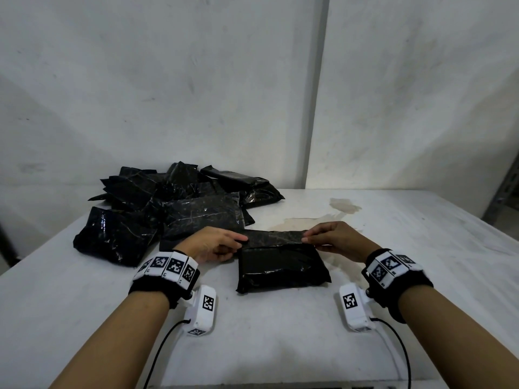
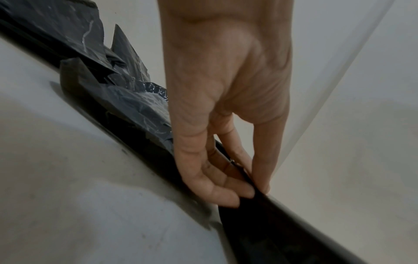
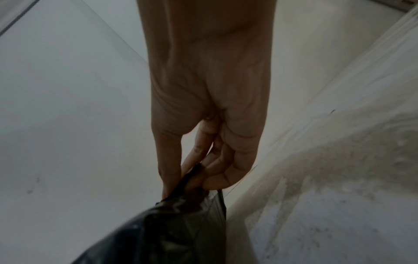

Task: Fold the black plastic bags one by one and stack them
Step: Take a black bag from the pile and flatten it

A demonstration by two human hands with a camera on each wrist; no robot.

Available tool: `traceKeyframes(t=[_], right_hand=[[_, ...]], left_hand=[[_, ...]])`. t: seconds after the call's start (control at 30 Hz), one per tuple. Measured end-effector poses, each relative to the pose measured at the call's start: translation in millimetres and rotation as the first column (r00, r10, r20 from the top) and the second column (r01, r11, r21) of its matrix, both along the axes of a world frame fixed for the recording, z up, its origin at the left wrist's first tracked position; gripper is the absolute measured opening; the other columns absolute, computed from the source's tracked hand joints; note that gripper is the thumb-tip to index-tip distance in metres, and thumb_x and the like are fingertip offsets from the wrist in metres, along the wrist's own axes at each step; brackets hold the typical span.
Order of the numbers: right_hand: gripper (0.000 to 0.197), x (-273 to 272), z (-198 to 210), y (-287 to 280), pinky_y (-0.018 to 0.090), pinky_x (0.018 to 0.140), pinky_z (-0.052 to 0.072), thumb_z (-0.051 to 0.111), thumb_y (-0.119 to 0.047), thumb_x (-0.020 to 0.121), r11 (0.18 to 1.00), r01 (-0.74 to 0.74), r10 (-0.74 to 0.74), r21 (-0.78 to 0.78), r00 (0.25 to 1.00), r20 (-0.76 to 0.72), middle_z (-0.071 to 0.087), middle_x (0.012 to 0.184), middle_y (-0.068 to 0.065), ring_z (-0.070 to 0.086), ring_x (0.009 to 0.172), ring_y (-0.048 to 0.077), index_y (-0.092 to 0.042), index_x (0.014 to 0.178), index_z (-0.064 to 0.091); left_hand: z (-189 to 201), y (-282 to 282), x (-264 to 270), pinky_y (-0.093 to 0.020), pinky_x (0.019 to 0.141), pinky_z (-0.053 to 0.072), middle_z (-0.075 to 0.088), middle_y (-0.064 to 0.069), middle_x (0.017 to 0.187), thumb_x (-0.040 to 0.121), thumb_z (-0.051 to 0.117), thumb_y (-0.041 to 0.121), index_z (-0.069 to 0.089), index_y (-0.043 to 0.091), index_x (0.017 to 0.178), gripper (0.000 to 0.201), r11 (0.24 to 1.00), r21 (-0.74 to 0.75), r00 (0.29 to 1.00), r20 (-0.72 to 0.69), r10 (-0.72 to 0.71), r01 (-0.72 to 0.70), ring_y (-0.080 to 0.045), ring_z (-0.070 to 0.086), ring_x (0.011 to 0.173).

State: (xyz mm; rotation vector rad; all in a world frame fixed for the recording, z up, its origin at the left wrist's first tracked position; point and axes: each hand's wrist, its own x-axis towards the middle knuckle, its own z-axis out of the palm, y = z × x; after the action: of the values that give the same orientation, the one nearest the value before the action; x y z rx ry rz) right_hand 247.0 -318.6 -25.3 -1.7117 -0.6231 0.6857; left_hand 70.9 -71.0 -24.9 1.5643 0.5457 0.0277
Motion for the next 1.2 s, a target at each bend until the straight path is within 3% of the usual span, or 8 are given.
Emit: traceKeyframes(t=[0.13,0.47,0.7,0.87,1.03,1.2], right_hand=[[0.011,-0.7,0.1,0.9,0.016,0.077,0.052,0.073,-0.003,0.081,1.0,0.006,-0.006,-0.004,1.0,0.001,0.073,0.1,0.006,0.066,0.091,0.009,-0.008,0.09,0.073],[0.014,0.0,-1.1,0.7,0.016,0.078,0.052,0.07,0.004,0.082,1.0,-0.014,0.014,-0.003,1.0,-0.015,0.072,0.098,0.006,0.066,0.09,0.01,-0.006,0.091,0.07],[0.016,-0.3,-1.9,0.2,0.015,0.072,0.054,0.07,0.007,0.079,1.0,-0.004,0.004,0.014,1.0,-0.028,0.073,0.093,0.007,0.069,0.087,0.011,-0.001,0.092,0.071],[0.022,0.0,-1.4,-0.5,0.015,0.076,0.054,0.07,0.004,0.08,1.0,0.008,-0.008,-0.024,1.0,-0.024,0.073,0.096,0.011,0.069,0.087,0.009,0.003,0.102,0.069],[0.016,-1.9,0.9,3.1,0.018,0.074,0.049,0.073,0.001,0.079,0.996,0.031,-0.031,-0.086,1.0,0.007,0.071,0.097,0.008,0.063,0.091,0.011,-0.003,0.094,0.072],[0.015,-3.1,1.2,4.2,0.018,0.067,0.051,0.077,-0.004,0.077,0.988,0.063,-0.06,-0.141,0.998,0.022,0.071,0.095,0.008,0.064,0.083,0.011,-0.005,0.091,0.073]], left_hand=[[-1.7,1.0,-1.8,-0.032,0.069,0.06,0.07,-0.013,0.093,0.085,0.056,-0.013,0.071,0.005,0.099,0.027,0.996,-0.087,0.999,0.031,-0.019,0.022,-0.024,0.068,0.086],[0.1,-4.4,0.9,-0.027,0.066,0.059,0.066,-0.015,0.099,0.087,0.048,-0.017,0.067,0.004,0.099,0.03,0.994,-0.049,0.994,0.056,-0.093,0.095,-0.02,0.066,0.084],[-1.1,-3.2,0.0,-0.029,0.086,0.052,0.066,-0.015,0.104,0.088,0.047,-0.017,0.068,0.005,0.101,0.033,0.991,-0.063,0.992,0.045,-0.117,0.12,-0.021,0.065,0.091],[-0.4,-3.7,-2.0,-0.025,0.085,0.053,0.068,-0.012,0.103,0.088,0.048,-0.016,0.067,0.005,0.104,0.033,0.987,-0.038,0.988,0.021,-0.156,0.157,-0.018,0.065,0.093],[3.3,-6.1,-2.9,-0.017,0.068,0.055,0.069,-0.01,0.096,0.086,0.051,-0.017,0.066,0.0,0.11,0.033,0.985,0.06,0.986,0.006,-0.164,0.164,-0.014,0.066,0.084],[5.8,-6.2,-0.5,-0.015,0.067,0.052,0.069,-0.005,0.09,0.085,0.056,-0.013,0.072,0.012,0.095,0.031,0.952,0.223,0.977,-0.028,-0.209,0.21,-0.012,0.064,0.083]])
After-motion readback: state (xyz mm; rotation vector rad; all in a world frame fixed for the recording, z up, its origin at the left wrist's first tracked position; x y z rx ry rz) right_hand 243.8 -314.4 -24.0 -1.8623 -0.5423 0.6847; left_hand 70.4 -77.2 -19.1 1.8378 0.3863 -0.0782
